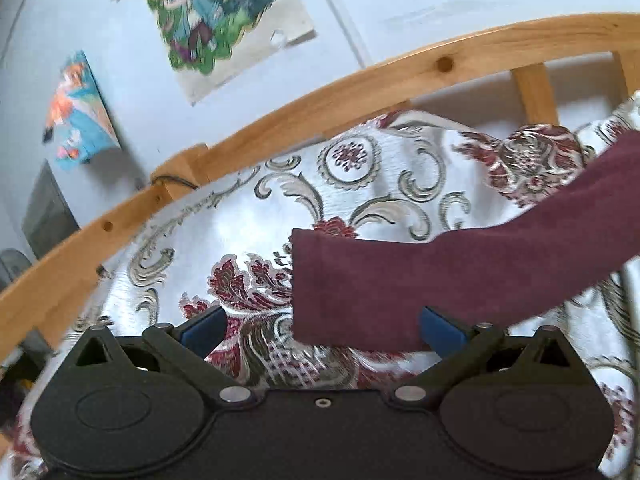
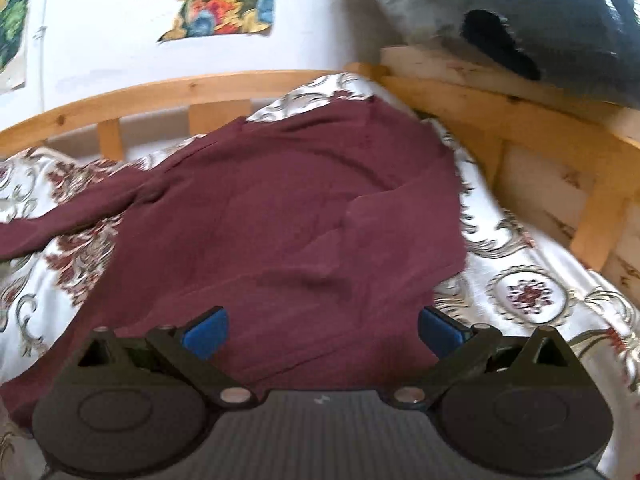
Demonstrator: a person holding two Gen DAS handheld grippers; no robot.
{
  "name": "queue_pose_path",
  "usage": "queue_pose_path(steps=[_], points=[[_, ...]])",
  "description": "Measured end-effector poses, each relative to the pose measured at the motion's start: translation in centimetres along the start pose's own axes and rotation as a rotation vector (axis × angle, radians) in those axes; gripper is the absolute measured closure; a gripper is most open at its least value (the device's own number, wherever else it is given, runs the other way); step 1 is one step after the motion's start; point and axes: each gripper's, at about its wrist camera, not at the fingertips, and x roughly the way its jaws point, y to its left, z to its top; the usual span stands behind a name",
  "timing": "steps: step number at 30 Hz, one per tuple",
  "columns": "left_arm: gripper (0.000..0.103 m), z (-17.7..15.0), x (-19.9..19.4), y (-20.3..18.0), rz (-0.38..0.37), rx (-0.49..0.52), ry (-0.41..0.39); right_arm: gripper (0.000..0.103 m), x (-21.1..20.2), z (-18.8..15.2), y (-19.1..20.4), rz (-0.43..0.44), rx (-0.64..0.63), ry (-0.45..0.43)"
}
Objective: Fold small clothes
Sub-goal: 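Grasp the other sleeve cuff with the left tool and lift it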
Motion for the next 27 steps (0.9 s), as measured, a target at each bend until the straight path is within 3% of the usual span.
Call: queue_pose_path(steps=[7,10,11,12,14,15,20,24,27], points=[[0.011,0.9,2.3,2.8,-0.119,-0.093,-0.002,0.0,0.7,-0.7,1.2,0.03,-0.007,0.041],[0.04,1.1,3.3,3.9,-0.15,-0.155,0.029,0.0,1.1,-0.9,1.2,0.029,-0.012,0.062],[0.063,1.1,3.5,4.0,-0.145,-0.152,0.038,0.0,1.2,-0.9,1.3,0.026,-0.017,0.069],[0.079,1.2,3.8,3.9,-0.15,-0.138,0.052,0.0,1.3,-1.0,1.3,0.023,-0.024,0.075],[0.084,1.2,3.8,3.9,-0.165,-0.136,0.057,0.0,1.2,-1.1,1.5,0.022,-0.032,0.078],[0.098,1.3,3.5,3.9,-0.168,-0.136,0.049,0.0,1.2,-1.1,1.5,0.024,-0.034,0.078],[0.1,2.5,1.3,4.5,-0.207,-0.173,-0.023,0.0,0.5,-0.8,2.1,0.03,-0.071,0.063],[0.1,5.2,-2.7,4.7,-0.253,-0.214,-0.132,0.0,-0.2,-0.4,2.1,0.04,-0.075,0.038],[0.1,7.5,-7.1,3.8,-0.306,-0.214,-0.257,0.0,-0.4,-0.1,2.0,0.041,-0.074,0.026]])
